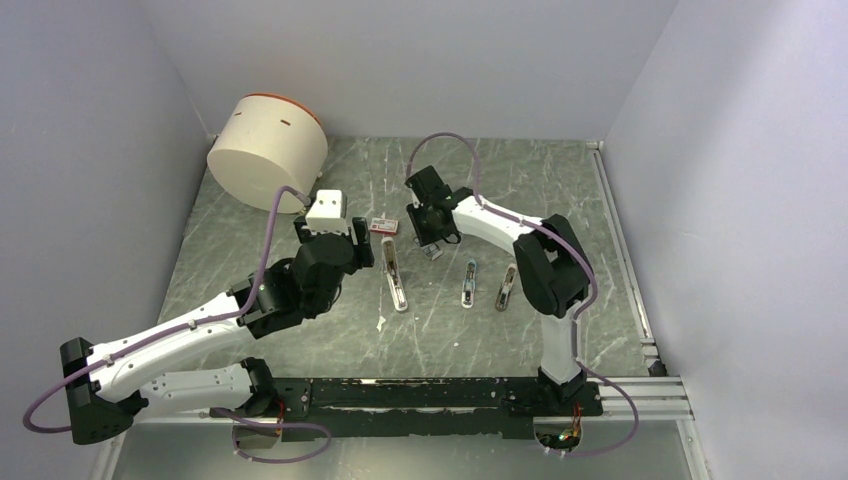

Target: Load the staples into the stapler

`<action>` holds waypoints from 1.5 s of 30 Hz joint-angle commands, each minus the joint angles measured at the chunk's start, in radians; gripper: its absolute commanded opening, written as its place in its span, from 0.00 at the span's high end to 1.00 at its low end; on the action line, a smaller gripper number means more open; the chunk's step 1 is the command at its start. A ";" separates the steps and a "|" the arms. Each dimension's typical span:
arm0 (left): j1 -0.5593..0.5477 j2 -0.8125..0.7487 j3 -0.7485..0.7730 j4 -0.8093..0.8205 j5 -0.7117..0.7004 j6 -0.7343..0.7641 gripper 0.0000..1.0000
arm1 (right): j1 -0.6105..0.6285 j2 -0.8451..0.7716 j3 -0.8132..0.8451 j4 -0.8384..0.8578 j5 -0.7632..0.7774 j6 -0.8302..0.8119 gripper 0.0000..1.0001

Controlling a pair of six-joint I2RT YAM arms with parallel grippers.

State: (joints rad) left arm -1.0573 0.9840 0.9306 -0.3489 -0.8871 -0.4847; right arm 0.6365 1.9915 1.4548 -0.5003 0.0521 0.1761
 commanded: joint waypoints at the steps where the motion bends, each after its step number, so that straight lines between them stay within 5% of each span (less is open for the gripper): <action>1: 0.005 -0.001 -0.002 -0.004 -0.033 -0.005 0.26 | 0.003 0.035 0.022 -0.026 0.021 -0.015 0.69; 27: 0.006 0.014 0.002 -0.004 -0.007 0.000 0.26 | 0.023 0.036 0.000 -0.005 0.086 0.020 0.55; 45: 0.006 0.020 0.004 -0.015 0.003 -0.007 0.26 | 0.022 0.066 -0.014 0.020 0.105 0.044 0.55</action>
State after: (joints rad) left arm -1.0569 1.0027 0.9302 -0.3500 -0.8867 -0.4862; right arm 0.6559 2.0380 1.4467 -0.4973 0.1402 0.2066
